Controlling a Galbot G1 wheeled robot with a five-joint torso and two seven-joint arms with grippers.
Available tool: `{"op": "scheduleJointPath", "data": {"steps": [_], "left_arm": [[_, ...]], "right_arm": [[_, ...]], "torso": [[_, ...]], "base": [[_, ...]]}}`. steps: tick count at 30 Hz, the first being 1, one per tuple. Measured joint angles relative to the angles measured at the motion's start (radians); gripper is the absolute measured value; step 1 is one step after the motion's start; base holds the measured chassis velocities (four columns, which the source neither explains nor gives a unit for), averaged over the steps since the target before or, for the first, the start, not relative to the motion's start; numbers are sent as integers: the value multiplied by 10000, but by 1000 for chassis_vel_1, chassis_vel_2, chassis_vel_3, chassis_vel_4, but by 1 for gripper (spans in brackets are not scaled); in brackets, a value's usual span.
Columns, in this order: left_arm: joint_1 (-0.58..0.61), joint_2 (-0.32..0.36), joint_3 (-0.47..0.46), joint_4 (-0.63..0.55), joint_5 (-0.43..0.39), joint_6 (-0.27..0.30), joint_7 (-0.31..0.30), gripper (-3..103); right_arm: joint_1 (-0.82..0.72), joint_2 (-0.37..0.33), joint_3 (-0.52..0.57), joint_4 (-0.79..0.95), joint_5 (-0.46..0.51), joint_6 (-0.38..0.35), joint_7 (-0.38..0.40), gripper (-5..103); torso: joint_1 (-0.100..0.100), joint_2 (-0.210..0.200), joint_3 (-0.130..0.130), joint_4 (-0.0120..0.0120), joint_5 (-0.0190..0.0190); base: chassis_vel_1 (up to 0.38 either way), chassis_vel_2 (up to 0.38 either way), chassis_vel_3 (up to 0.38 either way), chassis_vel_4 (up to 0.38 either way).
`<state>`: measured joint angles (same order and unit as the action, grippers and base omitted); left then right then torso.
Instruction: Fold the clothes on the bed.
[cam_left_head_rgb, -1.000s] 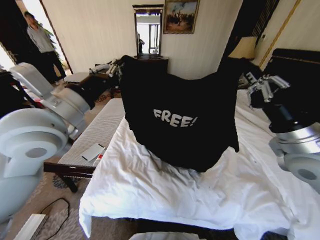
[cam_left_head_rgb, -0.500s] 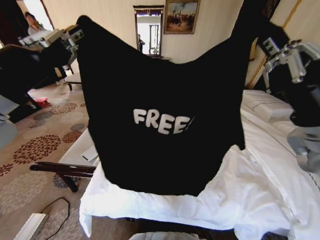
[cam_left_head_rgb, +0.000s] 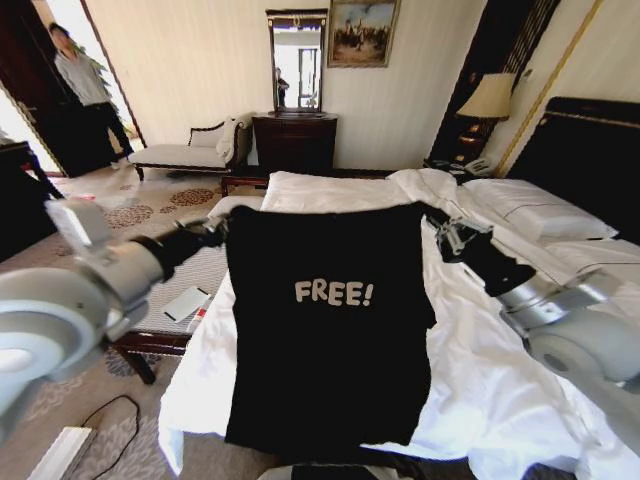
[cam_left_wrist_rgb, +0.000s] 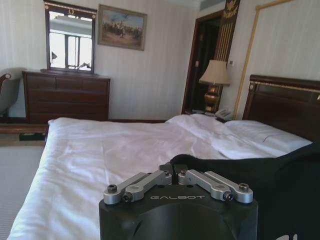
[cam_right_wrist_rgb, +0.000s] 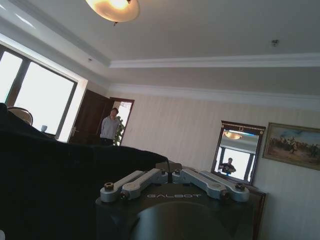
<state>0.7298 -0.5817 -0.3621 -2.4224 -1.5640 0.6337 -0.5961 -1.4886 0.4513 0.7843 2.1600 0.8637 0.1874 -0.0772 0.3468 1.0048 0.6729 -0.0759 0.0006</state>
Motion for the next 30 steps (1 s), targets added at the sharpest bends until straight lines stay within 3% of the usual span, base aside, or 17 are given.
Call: {"op": "scheduleJointPath", "data": {"steps": [1,5,6,9,10,13,14,20,30], "left_arm": [[0,0,0,0,0,0,0,0],[-530,-744,1661,1696,1684,-25,449,0],[-530,-744,1661,1696,1684,-25,449,0],[-807,-1393,2357,3085,2471,-114,636,0],[-807,-1393,2357,3085,2471,-114,636,0],[-1217,-2103,2883,4184,2962,-200,735,0],[-1217,-2103,2883,4184,2962,-200,735,0],[-2231,-3344,3702,6313,3695,-372,849,0],[-3045,-4466,4343,8219,4393,-476,982,0]], "right_arm": [[0,0,0,0,0,0,0,0],[2005,10,-2546,-1655,-376,118,-33,0],[2005,10,-2546,-1655,-376,118,-33,0],[4315,520,-4890,-3251,-688,431,118,0],[4315,520,-4890,-3251,-688,431,118,0],[6026,1283,-6629,-4637,-711,573,360,0],[6026,1283,-6629,-4637,-711,573,360,0],[8554,2788,-8623,-7306,-1365,944,626,0],[9615,4399,-9577,-9782,-2324,1272,940,0]], "torso": [[0,0,0,0,0],[2,-1,2,6,-9],[2,-1,2,6,-9],[2,-1,2,8,-6],[2,-1,2,8,-6],[2,-2,2,7,-2],[2,-2,2,7,-2],[2,-3,2,4,-4],[-2,-1,0,5,-5]], "base": [[0,0,0,0],[0,0,0,0],[0,0,0,0],[0,0,0,0],[0,0,0,0],[0,0,0,0],[0,0,0,0],[0,0,0,0],[0,0,0,0]]}}
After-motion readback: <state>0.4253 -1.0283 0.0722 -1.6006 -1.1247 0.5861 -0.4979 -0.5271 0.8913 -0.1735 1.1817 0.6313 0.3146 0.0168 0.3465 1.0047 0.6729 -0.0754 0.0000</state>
